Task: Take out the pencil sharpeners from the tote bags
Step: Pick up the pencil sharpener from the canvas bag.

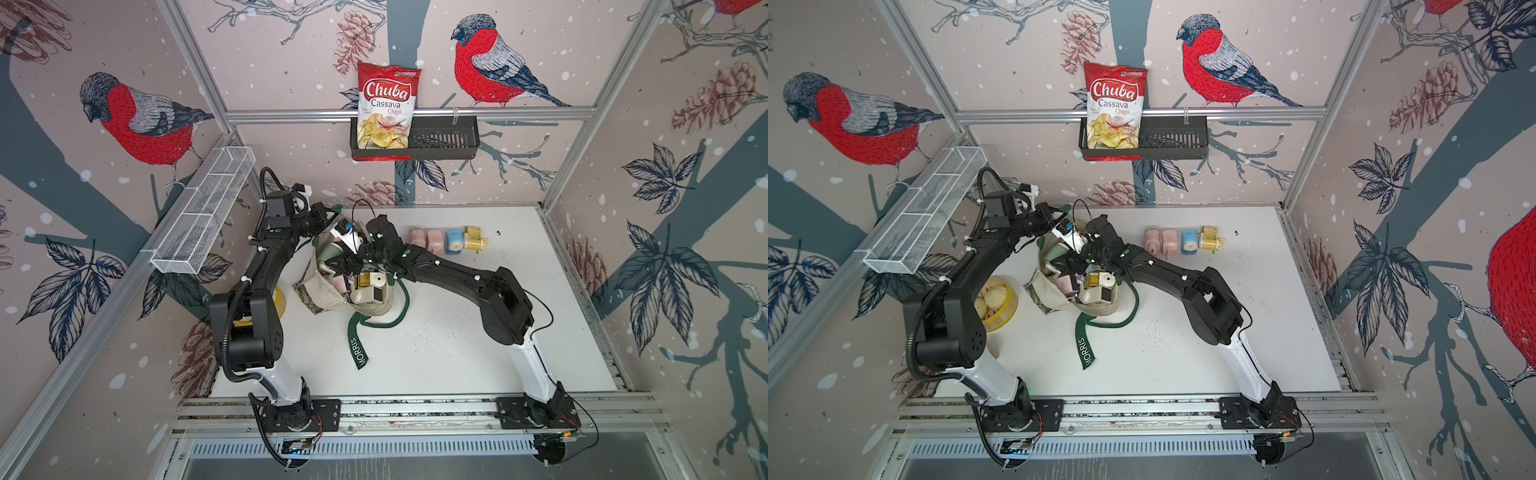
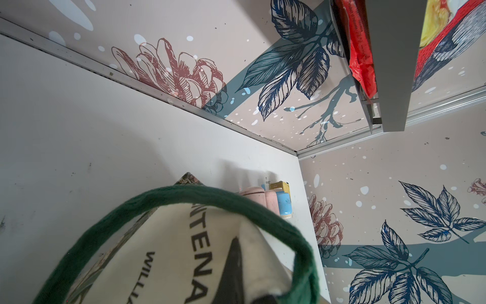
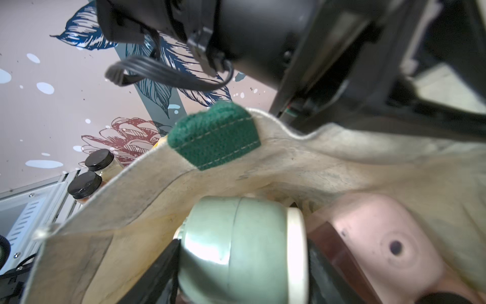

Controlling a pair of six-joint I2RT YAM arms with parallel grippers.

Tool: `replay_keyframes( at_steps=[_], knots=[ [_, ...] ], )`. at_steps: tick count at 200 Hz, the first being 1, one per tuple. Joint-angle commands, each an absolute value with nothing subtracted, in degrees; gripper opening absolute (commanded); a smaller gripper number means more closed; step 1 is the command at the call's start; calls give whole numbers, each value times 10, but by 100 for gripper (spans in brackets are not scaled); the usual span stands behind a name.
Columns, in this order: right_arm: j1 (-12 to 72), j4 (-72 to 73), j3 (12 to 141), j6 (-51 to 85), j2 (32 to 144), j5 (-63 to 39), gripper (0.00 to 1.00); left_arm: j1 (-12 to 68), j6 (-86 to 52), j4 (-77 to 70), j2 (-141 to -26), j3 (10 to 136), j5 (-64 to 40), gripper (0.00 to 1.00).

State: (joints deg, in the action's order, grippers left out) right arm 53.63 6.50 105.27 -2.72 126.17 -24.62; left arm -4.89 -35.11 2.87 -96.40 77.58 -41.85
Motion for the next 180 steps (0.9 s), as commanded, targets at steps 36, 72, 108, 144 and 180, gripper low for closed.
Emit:
replay_keyframes(
  at_steps=[36, 72, 108, 144, 180],
  knots=[
    [526, 112, 1002, 10, 1209, -215, 48, -52, -357, -78, -953, 778, -441, 0],
    [524, 118, 966, 16, 1175, -206, 48, -53, -357, -78, -953, 778, -440, 0],
    [521, 120, 928, 26, 1130, -196, 47, -52, -357, -78, -953, 777, -440, 0],
    [508, 97, 902, 50, 1070, -208, 46, -53, -355, -77, -952, 778, -437, 0],
    [485, 85, 848, 45, 989, -172, 46, -52, -355, -77, -952, 778, -438, 0]
  ],
)
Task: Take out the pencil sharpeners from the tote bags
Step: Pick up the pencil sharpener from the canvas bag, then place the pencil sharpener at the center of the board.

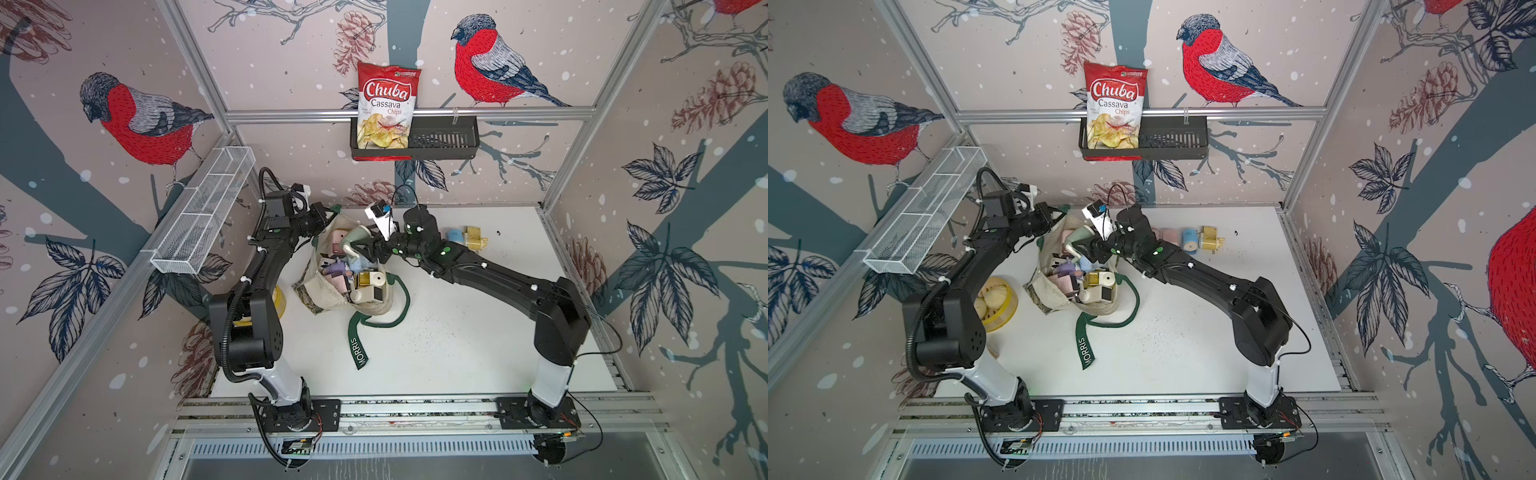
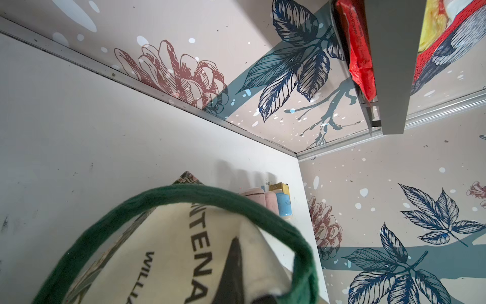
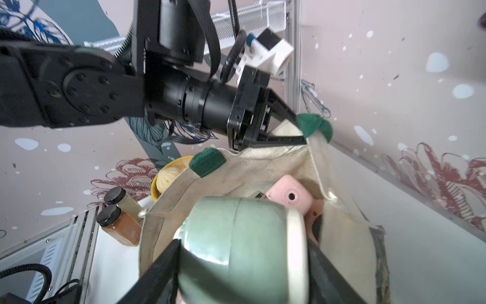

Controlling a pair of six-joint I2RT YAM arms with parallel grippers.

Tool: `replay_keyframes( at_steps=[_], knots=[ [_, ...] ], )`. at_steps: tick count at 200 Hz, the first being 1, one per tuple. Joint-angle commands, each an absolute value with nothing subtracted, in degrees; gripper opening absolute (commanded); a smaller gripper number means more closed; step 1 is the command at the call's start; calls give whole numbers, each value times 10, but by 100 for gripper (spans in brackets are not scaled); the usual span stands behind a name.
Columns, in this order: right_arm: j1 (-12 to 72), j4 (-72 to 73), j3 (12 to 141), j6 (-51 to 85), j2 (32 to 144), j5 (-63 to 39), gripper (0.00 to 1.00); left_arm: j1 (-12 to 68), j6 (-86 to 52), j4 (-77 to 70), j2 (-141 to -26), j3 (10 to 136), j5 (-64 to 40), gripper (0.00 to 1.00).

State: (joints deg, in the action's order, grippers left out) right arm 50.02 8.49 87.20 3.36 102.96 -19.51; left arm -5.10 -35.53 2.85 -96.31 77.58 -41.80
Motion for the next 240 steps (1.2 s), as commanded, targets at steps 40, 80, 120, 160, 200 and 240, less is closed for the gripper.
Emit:
replay_keyframes(
  at_steps=[40, 80, 120, 160, 200, 240],
  knots=[
    [409, 81, 769, 71, 903, -128, 46, -53, -356, -76, -953, 778, -439, 0],
    [317, 69, 700, 80, 841, -61, 46, -53, -358, -78, -954, 777, -440, 0],
    [216, 53, 659, 106, 825, 19, 46, -53, -358, -78, -954, 777, -439, 0],
    [120, 35, 641, 151, 861, 79, 46, -53, -358, -78, -956, 777, -439, 0],
    [38, 72, 636, 202, 919, 62, 46, -53, -359, -80, -958, 776, -440, 0],
    [13, 76, 667, 214, 985, 56, 46, -54, -357, -78, -955, 778, -440, 0]
  ],
)
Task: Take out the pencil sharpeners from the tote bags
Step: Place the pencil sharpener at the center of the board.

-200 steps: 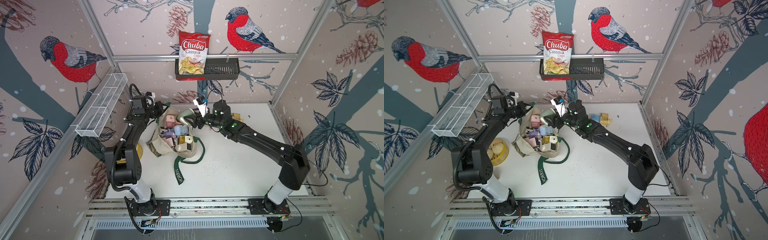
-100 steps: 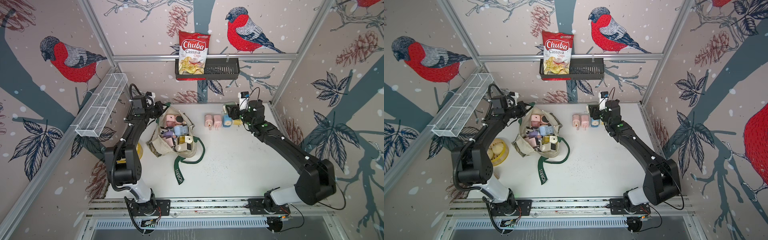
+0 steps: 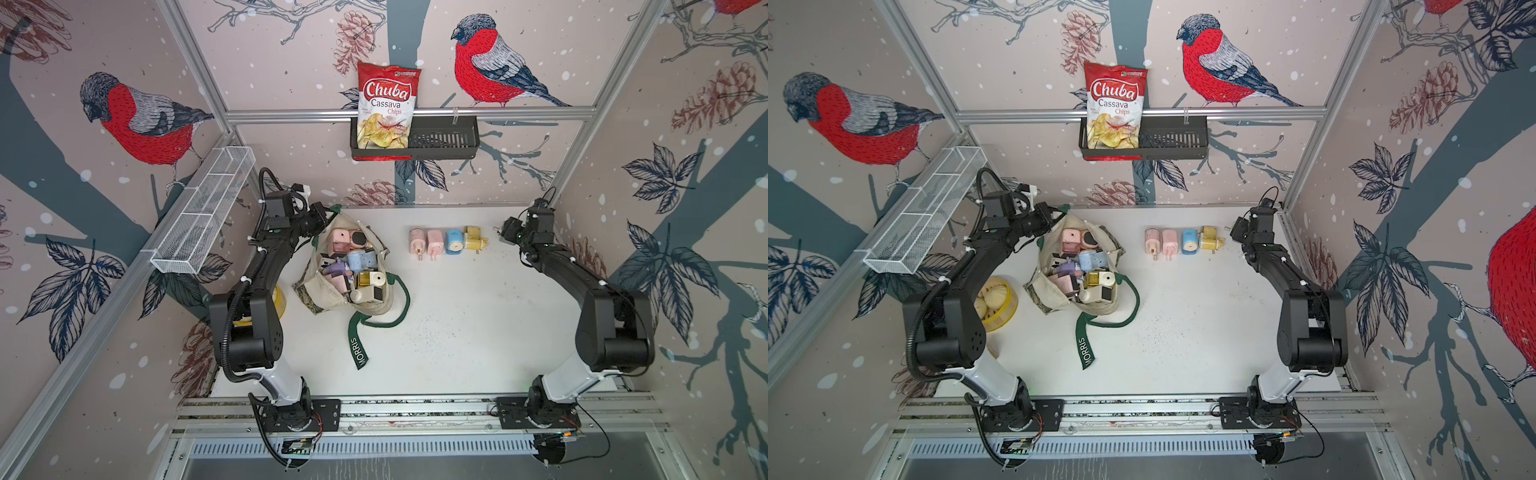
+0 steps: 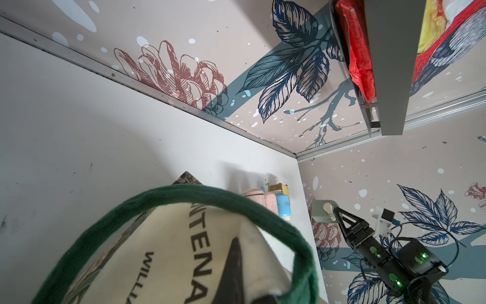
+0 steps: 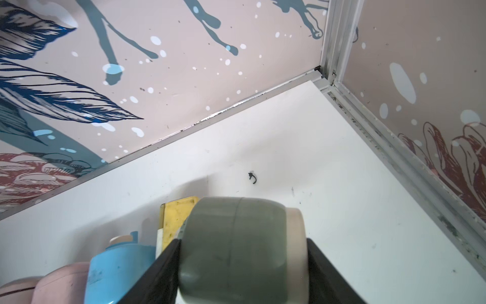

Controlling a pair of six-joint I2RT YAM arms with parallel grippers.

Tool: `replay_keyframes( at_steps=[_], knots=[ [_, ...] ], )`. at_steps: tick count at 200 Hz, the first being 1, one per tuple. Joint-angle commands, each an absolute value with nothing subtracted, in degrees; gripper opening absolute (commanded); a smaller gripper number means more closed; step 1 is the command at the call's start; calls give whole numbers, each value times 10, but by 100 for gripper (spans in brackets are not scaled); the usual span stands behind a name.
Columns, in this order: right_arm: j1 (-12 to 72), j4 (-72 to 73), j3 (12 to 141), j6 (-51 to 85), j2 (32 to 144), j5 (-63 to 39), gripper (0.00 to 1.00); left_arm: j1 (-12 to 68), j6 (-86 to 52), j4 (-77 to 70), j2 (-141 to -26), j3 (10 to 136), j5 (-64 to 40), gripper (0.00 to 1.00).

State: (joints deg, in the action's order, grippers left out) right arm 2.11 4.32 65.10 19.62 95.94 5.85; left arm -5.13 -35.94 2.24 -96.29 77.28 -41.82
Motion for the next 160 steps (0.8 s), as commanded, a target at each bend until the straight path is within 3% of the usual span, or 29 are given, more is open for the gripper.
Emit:
replay_keyframes(
  at_steps=[1, 160],
  knots=[
    [13, 76, 667, 214, 986, 56, 46, -54, -357, -78, -955, 777, -440, 0],
    [17, 121, 717, 204, 1122, 23, 45, -58, -358, -78, -953, 778, -440, 0]
  ],
)
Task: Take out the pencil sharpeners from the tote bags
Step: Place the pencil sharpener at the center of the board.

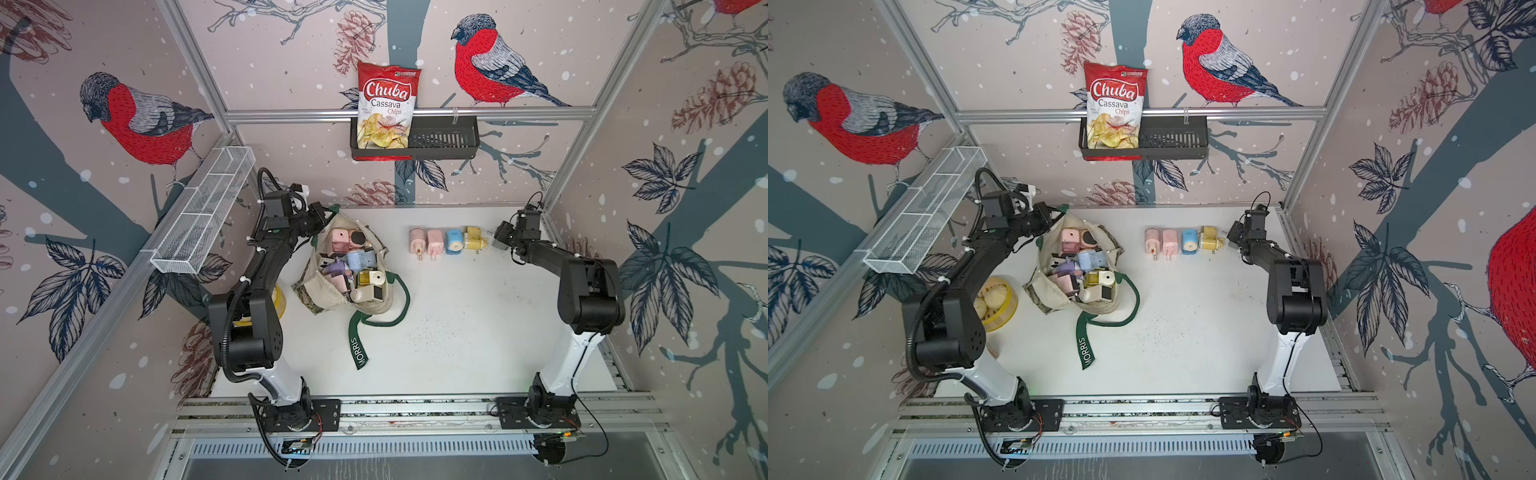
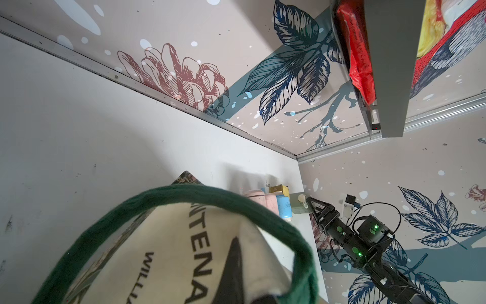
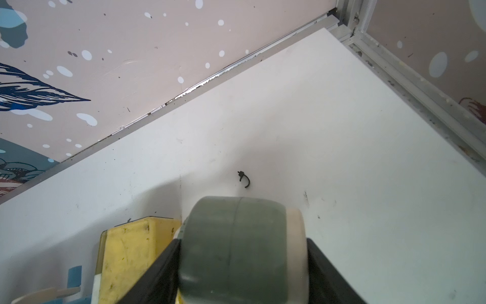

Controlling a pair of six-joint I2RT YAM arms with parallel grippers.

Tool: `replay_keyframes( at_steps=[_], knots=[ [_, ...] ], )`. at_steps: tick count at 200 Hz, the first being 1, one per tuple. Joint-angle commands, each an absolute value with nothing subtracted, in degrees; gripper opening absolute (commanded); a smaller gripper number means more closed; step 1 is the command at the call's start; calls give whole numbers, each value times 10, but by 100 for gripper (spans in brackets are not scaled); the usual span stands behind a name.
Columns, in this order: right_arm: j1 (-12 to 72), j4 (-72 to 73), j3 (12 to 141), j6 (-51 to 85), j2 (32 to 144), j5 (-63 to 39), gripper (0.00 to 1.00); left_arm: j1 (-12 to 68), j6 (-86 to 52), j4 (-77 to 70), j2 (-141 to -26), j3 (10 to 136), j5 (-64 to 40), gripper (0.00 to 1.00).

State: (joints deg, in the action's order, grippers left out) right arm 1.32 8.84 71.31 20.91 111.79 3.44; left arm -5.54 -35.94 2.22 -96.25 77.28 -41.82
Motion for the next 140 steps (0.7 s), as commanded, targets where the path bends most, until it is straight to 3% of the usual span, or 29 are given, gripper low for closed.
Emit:
replay_keyframes(
  at_steps=[1, 82, 140],
  knots=[
    [18, 121, 718, 204, 1122, 23, 45, -57, -358, -79, -952, 777, -441, 0],
    [27, 112, 731, 201, 1145, 26, 49, -58, -358, -78, -955, 779, -442, 0],
    [34, 113, 723, 207, 1137, 29, 66, -59, -360, -78, -956, 779, -443, 0]
  ],
)
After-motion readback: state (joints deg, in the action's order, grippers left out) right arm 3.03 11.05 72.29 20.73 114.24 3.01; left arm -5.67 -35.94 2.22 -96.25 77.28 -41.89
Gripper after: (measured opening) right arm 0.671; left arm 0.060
